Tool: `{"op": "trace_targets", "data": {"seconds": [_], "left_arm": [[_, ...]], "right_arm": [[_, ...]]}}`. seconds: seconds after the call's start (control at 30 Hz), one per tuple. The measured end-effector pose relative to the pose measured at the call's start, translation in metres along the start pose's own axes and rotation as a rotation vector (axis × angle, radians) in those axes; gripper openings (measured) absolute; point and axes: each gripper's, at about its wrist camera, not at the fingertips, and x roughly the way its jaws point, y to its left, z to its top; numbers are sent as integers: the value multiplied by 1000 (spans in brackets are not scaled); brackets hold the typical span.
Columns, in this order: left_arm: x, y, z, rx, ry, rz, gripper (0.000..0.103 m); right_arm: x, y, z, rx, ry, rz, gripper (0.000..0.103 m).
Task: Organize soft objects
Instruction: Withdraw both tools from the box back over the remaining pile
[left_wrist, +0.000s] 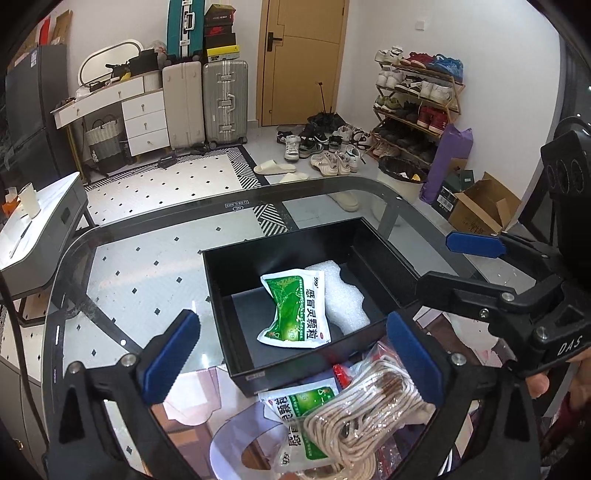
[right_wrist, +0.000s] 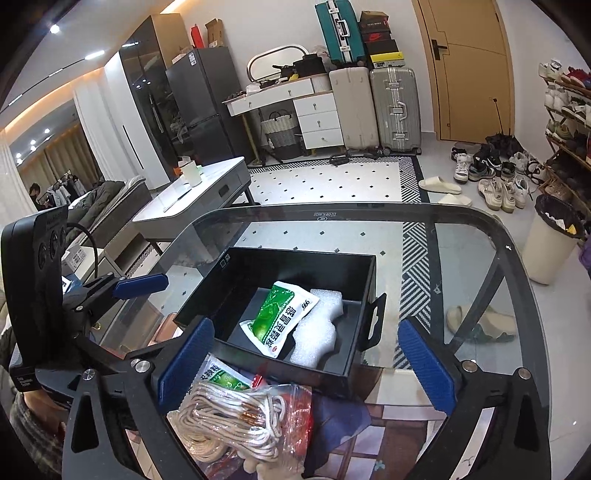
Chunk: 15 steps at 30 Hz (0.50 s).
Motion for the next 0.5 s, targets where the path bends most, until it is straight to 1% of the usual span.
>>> {"op": "trace_targets", "data": {"seconds": [0.23,0.5], "left_arm": [[-9,-3,-11,8,10,16,103],[-14,-3,-25,6,18,24,103]], "right_arm": [[-15,3,-12,-14,4,-5,102],[-31,-3,-29,-26,13,-18,102]]}}
